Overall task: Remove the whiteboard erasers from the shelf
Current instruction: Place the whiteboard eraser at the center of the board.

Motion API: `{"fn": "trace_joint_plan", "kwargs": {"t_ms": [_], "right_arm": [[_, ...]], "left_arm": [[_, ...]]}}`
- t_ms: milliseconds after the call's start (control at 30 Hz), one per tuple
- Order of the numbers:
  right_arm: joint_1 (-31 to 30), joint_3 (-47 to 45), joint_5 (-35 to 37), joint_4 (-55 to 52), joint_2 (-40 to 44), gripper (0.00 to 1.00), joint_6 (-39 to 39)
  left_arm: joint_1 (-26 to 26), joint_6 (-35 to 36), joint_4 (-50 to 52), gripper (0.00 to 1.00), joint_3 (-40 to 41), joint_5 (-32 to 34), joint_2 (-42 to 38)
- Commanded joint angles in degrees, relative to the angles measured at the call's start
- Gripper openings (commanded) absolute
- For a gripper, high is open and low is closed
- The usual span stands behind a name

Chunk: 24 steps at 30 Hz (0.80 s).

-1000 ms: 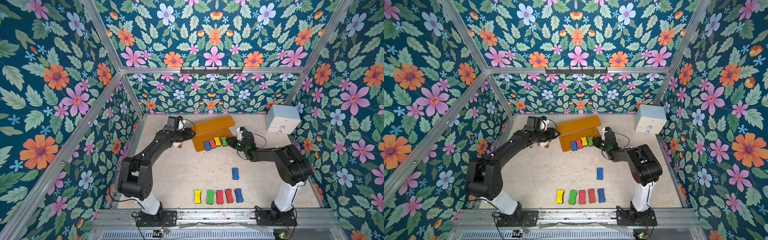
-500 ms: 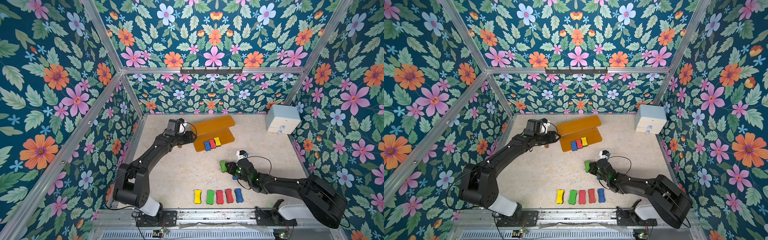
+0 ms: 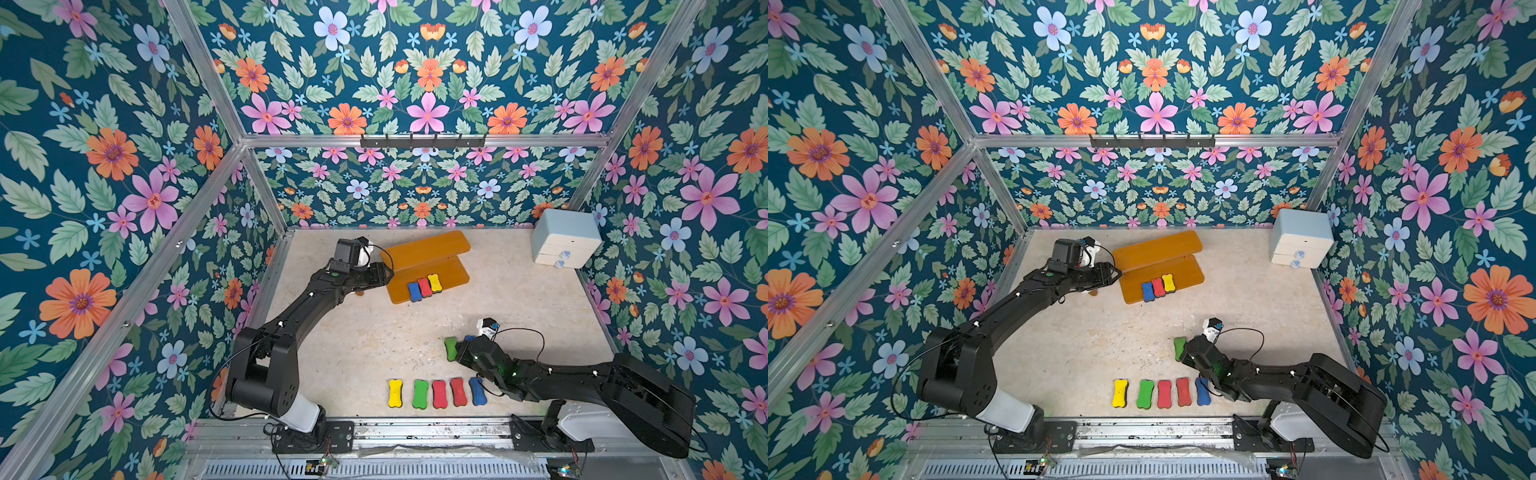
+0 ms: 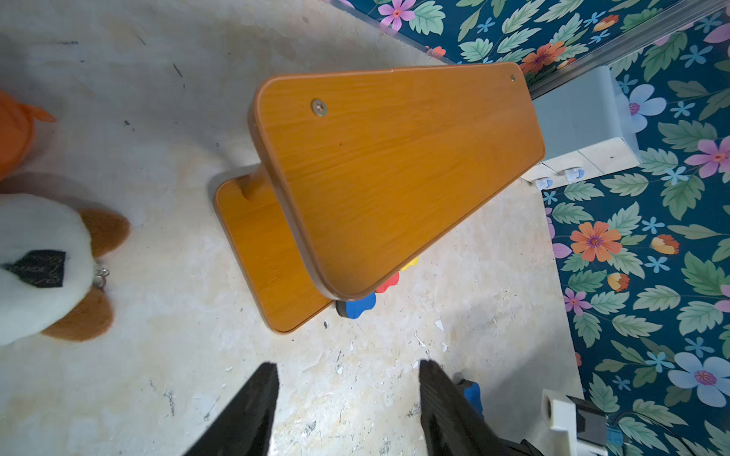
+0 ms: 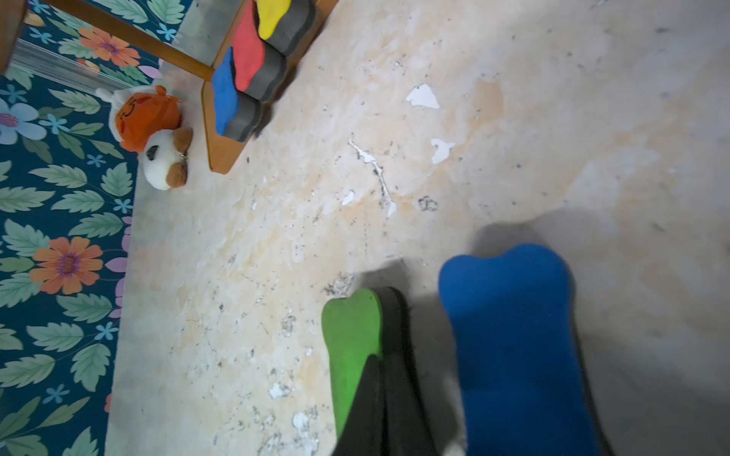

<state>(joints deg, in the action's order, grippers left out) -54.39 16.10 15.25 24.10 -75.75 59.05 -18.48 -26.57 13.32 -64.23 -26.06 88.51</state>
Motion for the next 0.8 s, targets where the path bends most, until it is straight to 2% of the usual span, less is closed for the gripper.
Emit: {"fn": "trace_joint_plan", "kwargs": {"t_ms": [0, 167, 400, 500, 767], "right_arm": [[-0.2, -0.62, 1.37, 0.41, 0.4, 0.05, 1.16], [-0.26, -0.5, 1.45, -0.69, 1.6, 0.1, 0.04], [0.03, 2.18, 1.37, -3.79, 5.14, 0.23, -3.32], [2.36, 3.13, -2.3, -3.01, 5.81, 0.27, -5.64], [14.99, 9.03, -17.09, 4.04, -0.56, 0.3, -14.44]], "left_arm": [[0.02, 1.03, -0.65, 0.62, -0.15, 0.1, 0.15], [-0.02, 1.24, -0.52, 0.63, -0.24, 0.05, 0.43], [0.01, 1.36, -0.2, 0.68, -0.61, 1.84, 0.65], [0.08, 0.96, -0.1, 0.68, -2.04, 2.32, 1.67], [0.14, 1.08, 1.67, 0.62, -10.4, 7.99, 7.09]]}}
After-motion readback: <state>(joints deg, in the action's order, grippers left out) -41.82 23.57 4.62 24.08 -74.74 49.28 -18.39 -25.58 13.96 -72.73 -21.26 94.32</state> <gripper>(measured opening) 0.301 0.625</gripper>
